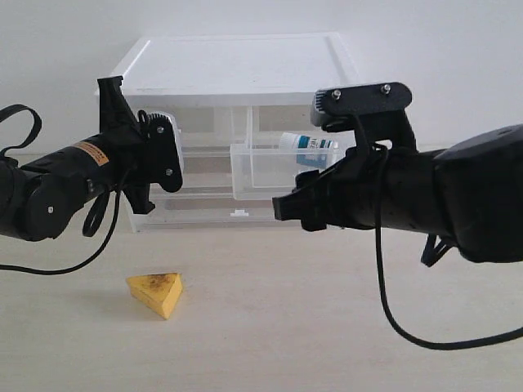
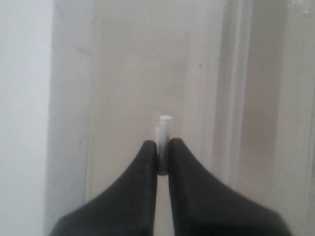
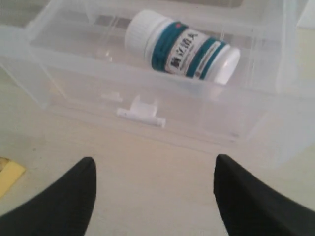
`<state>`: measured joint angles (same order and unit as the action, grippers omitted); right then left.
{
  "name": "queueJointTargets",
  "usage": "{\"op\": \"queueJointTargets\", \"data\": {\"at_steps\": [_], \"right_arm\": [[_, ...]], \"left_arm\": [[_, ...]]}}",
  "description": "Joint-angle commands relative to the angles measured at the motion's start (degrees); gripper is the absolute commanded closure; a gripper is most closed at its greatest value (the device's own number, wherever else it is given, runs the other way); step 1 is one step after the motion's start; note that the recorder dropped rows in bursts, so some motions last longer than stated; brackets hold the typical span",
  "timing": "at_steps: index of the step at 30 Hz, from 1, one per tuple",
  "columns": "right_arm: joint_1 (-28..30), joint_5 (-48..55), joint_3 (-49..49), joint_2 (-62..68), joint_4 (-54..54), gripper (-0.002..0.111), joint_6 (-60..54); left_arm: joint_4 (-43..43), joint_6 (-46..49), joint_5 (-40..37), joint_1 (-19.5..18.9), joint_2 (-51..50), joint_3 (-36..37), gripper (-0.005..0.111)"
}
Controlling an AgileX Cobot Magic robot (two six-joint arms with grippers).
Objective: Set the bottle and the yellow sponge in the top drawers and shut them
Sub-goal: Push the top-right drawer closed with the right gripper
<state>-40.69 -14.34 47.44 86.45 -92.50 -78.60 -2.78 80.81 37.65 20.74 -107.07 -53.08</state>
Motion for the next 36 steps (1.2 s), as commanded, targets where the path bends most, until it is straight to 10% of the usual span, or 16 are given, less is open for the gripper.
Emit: {"op": "queueJointTargets", "data": {"at_steps": [1, 36], "right_arm": [[0.0, -0.1, 0.2, 3.4, 1.5, 0.046, 0.8], [0.1, -5.3, 12.2, 11.4, 9.7, 0.046, 5.1]], "left_arm": [[-1.9, -1.6, 7.4, -0.7, -0.3, -2.0, 0.103], [-1.9, -2.0, 7.3, -0.7, -0.3, -2.0, 0.103]]}}
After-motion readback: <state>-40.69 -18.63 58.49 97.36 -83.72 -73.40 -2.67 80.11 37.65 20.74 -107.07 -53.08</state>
